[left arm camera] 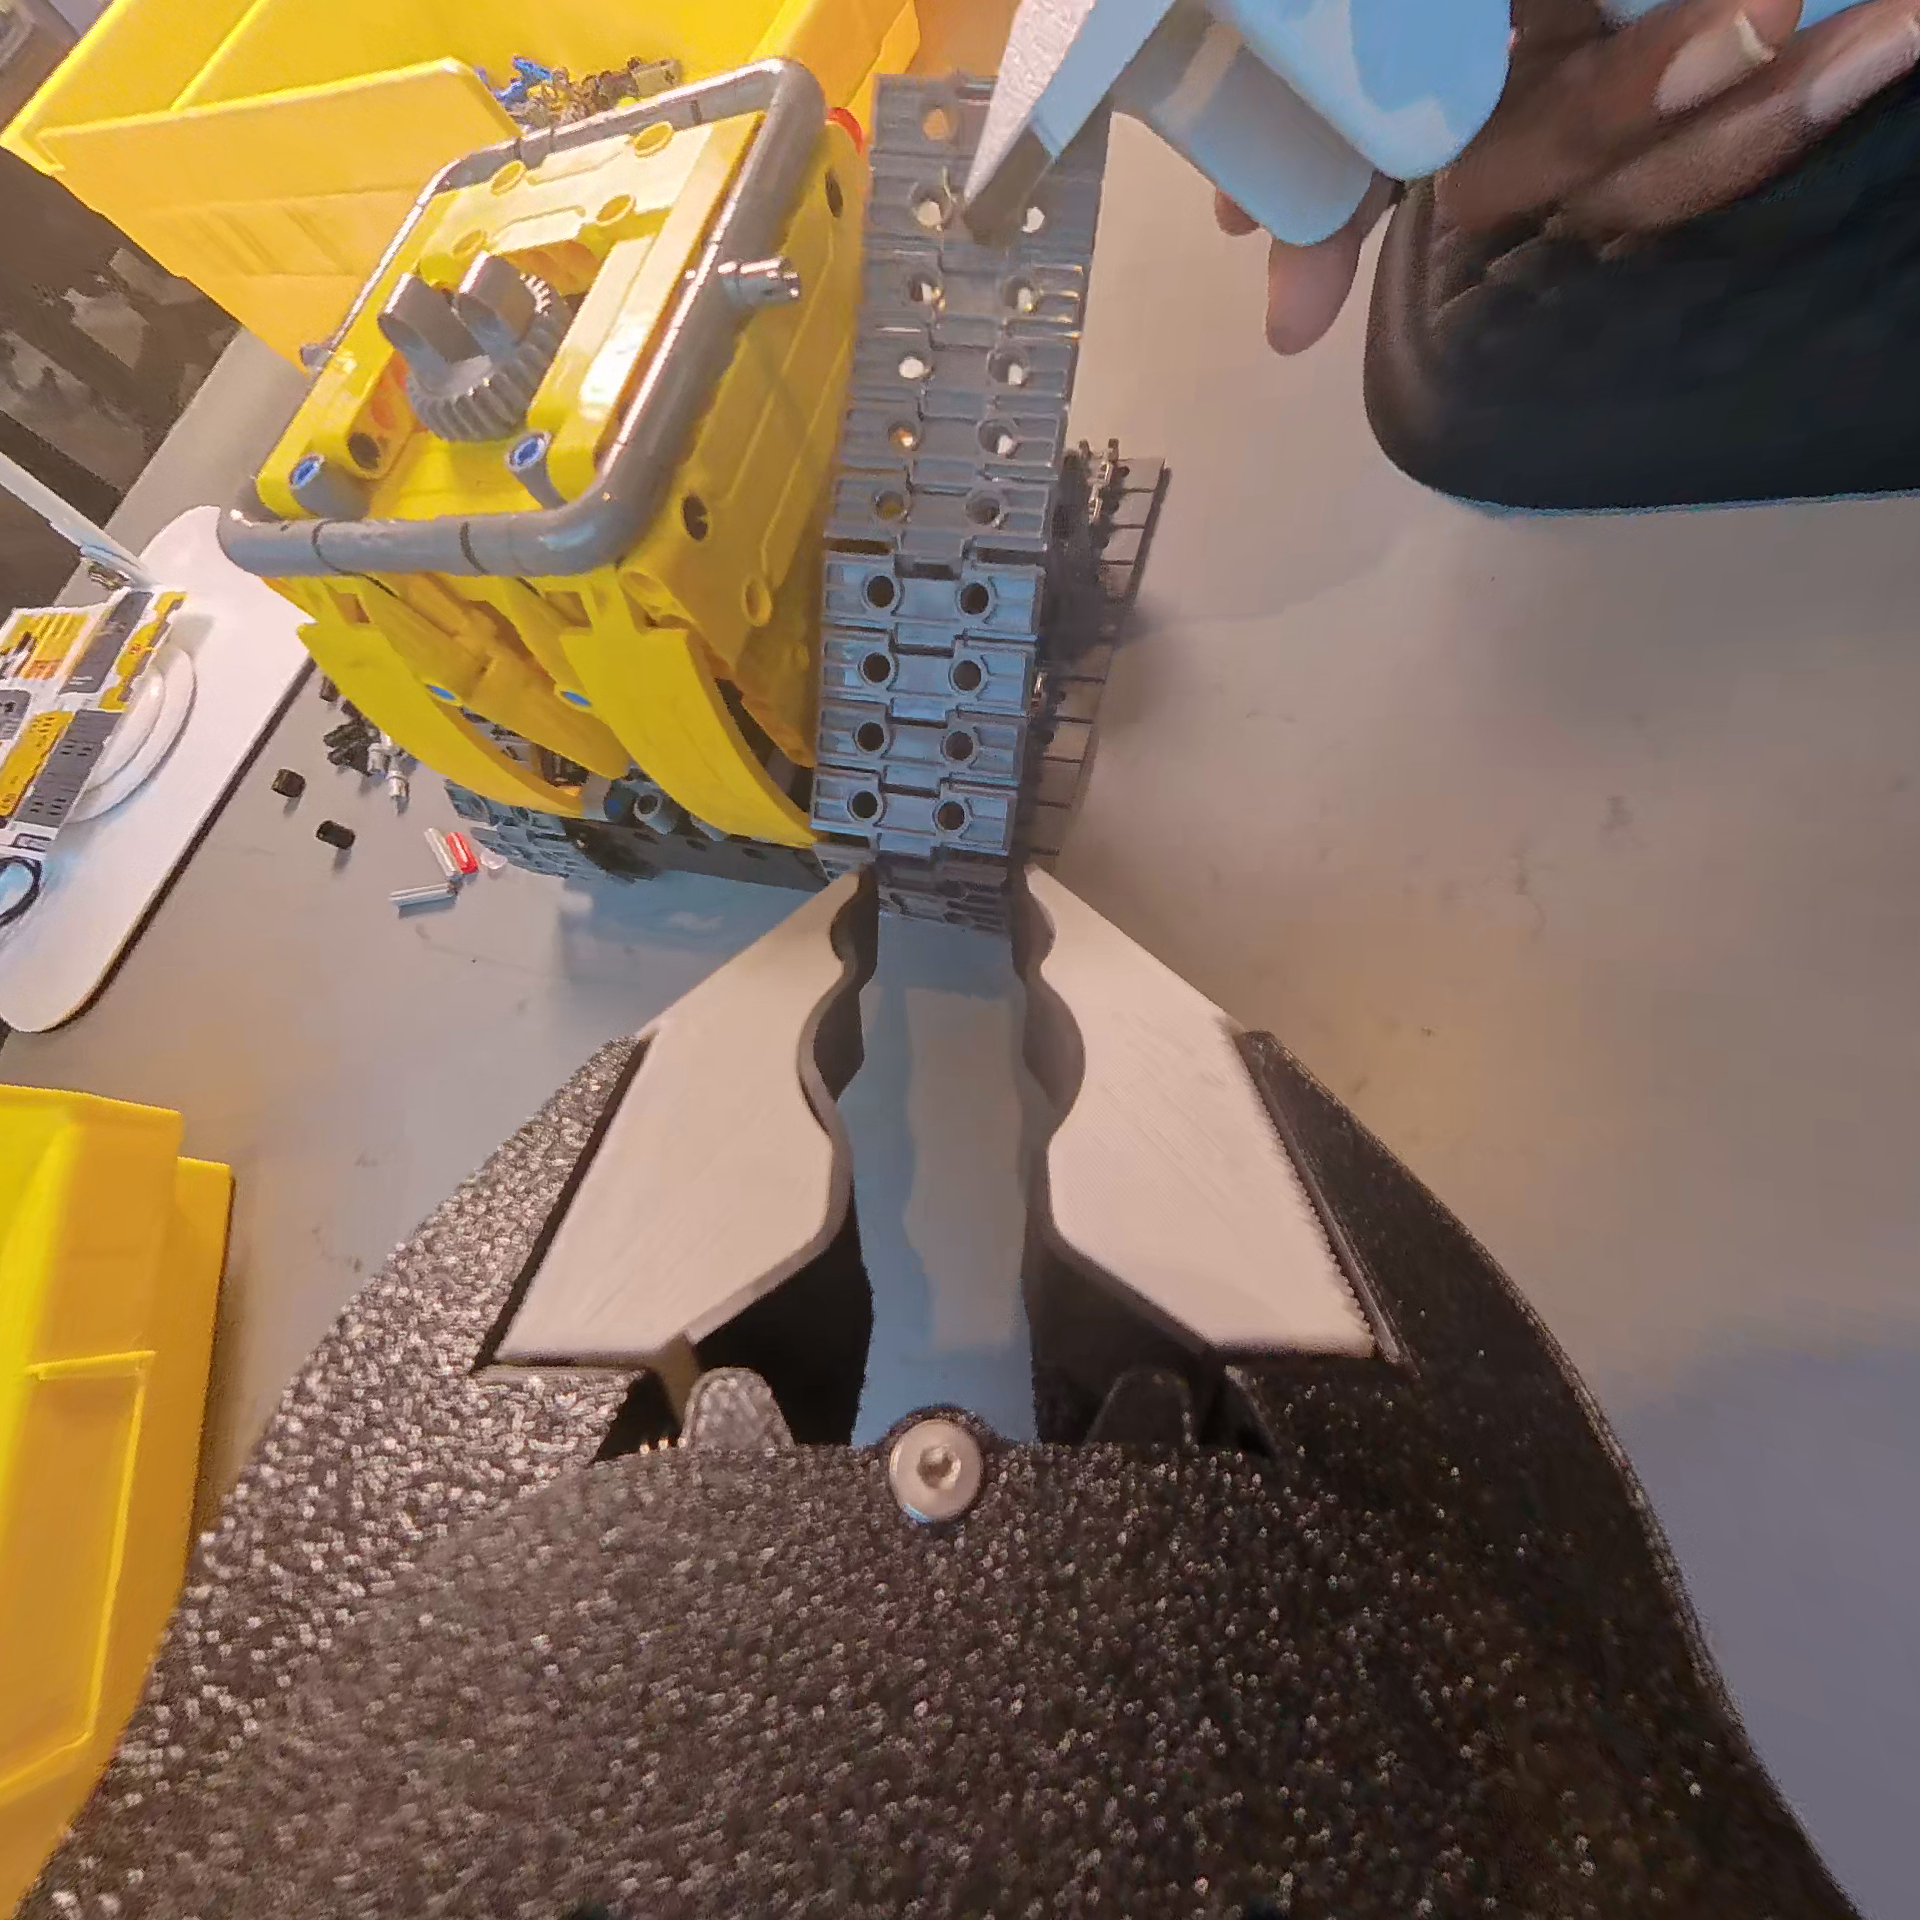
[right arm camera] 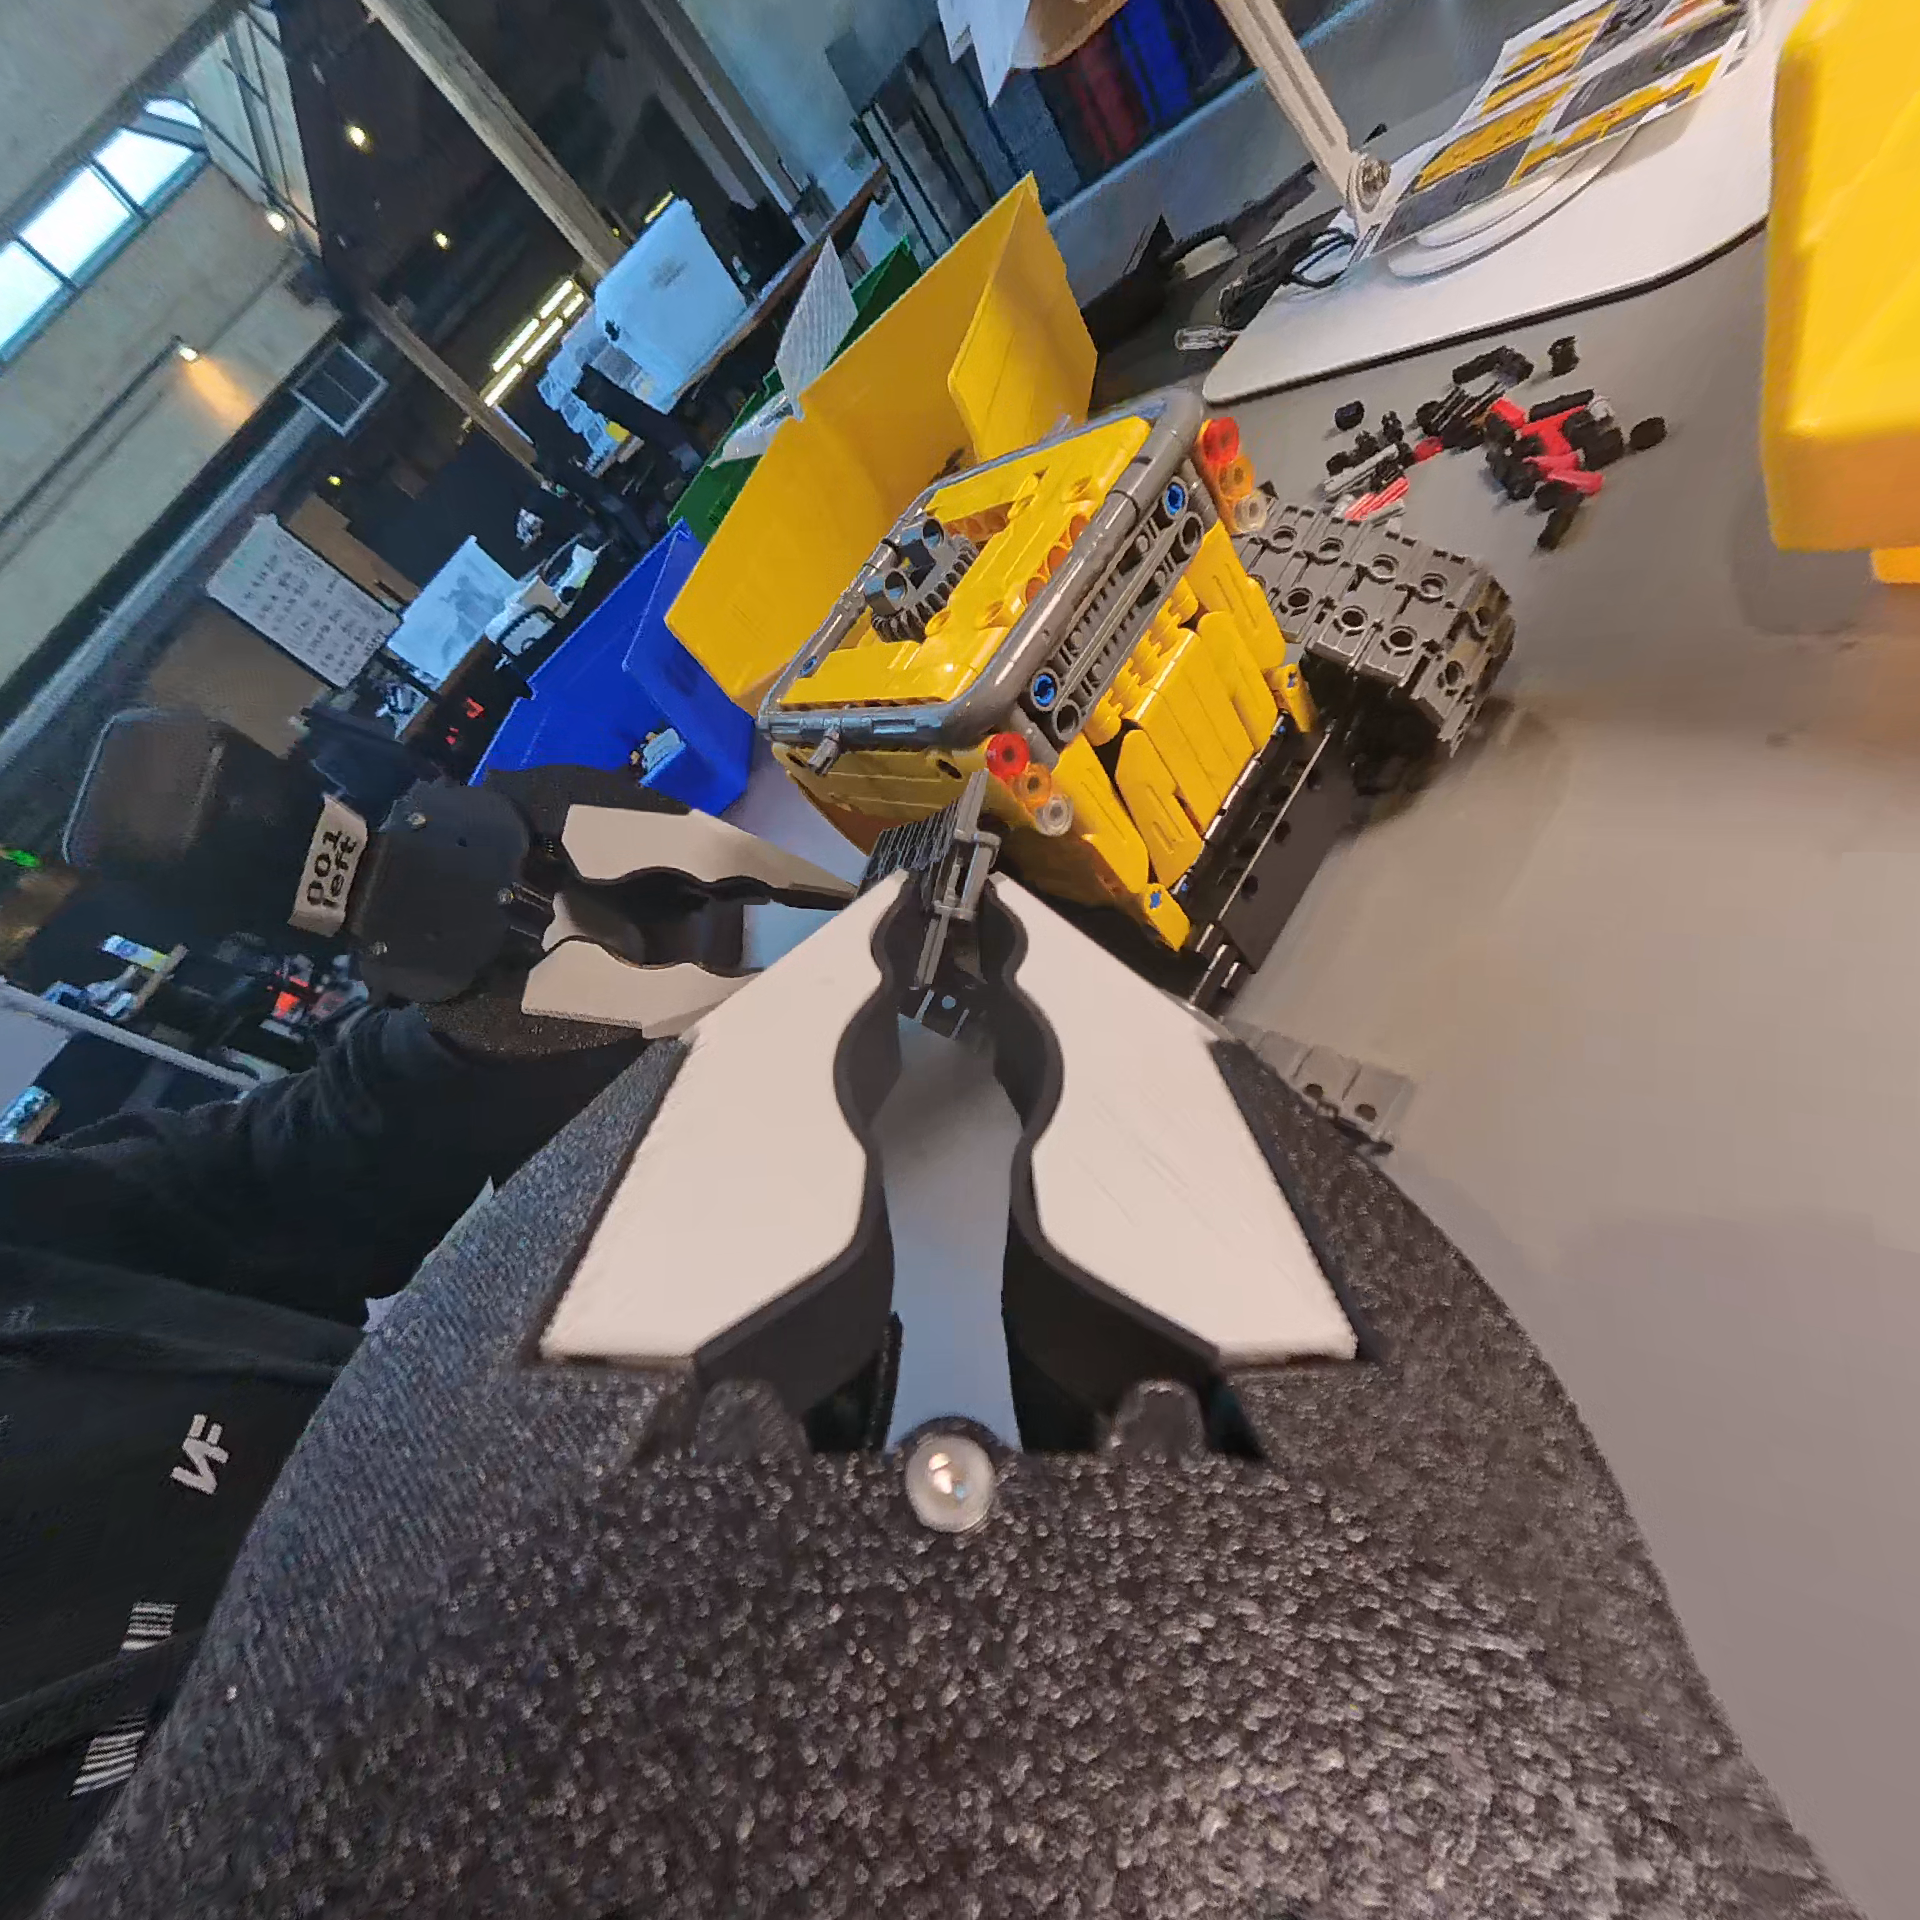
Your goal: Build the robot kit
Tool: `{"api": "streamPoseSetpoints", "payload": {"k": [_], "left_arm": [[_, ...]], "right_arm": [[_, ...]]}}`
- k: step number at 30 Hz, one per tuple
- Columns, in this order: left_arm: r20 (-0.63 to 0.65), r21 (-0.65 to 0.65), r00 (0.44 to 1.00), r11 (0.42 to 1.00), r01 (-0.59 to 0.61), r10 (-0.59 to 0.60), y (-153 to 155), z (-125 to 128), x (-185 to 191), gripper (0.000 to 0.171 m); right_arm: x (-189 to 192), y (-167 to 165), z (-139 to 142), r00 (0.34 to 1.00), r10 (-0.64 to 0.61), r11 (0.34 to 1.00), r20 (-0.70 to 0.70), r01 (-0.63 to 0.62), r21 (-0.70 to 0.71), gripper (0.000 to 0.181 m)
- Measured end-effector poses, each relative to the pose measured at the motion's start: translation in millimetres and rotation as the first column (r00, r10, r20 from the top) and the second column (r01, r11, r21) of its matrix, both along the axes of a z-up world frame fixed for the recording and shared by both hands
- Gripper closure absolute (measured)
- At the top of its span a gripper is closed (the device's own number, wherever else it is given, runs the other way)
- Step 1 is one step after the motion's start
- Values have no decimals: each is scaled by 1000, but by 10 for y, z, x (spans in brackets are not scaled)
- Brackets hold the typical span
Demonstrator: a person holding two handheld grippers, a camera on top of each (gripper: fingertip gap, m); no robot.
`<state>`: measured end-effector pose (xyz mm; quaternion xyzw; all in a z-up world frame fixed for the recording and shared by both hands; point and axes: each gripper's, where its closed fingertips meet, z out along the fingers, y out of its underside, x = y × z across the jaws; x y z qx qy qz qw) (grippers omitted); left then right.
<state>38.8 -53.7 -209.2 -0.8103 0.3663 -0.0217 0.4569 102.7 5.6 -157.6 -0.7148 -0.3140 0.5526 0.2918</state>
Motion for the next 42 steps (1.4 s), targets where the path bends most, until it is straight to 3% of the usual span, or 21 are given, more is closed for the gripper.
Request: {"api": "streamPoseSetpoints", "payload": {"k": [5,12,17,21,25,28,31,33,37,42], "left_arm": [[-52,67,999,998,-7,10,-9,64,18,148],[-91,120,995,992,44,-33,46,110,149,142],[-183,172,982,982,76,-44,138,137,201,147],[-224,146,973,986,82,-47,160,121,205,147],[-187,122,981,990,72,-48,145,135,218,150],[-145,99,988,993,58,-43,150,163,230,150],[-124,72,992,996,43,-34,169,168,252,149],[-143,61,989,998,36,-27,185,167,260,149],[-159,36,987,999,28,-22,206,154,297,147],[-152,27,988,999,17,-13,235,120,313,147]], "right_arm": [[45,109,-98,998,-24,999,57,22,30,161],[83,89,-45,999,1,996,-44,-5,-94,167],[117,132,-7,1000,8,998,-21,-9,-61,167],[140,118,-119,999,43,995,8,-42,-95,167],[191,118,-198,996,71,993,45,-67,-94,167],[192,153,-117,996,87,986,-9,-88,-142,167],[183,202,-280,992,112,985,64,-102,-140,167],[169,221,-282,991,131,975,36,-122,-186,167],[195,349,-441,967,149,988,205,-138,-68,170],[192,558,-425,960,128,991,249,-133,1,169]]}}
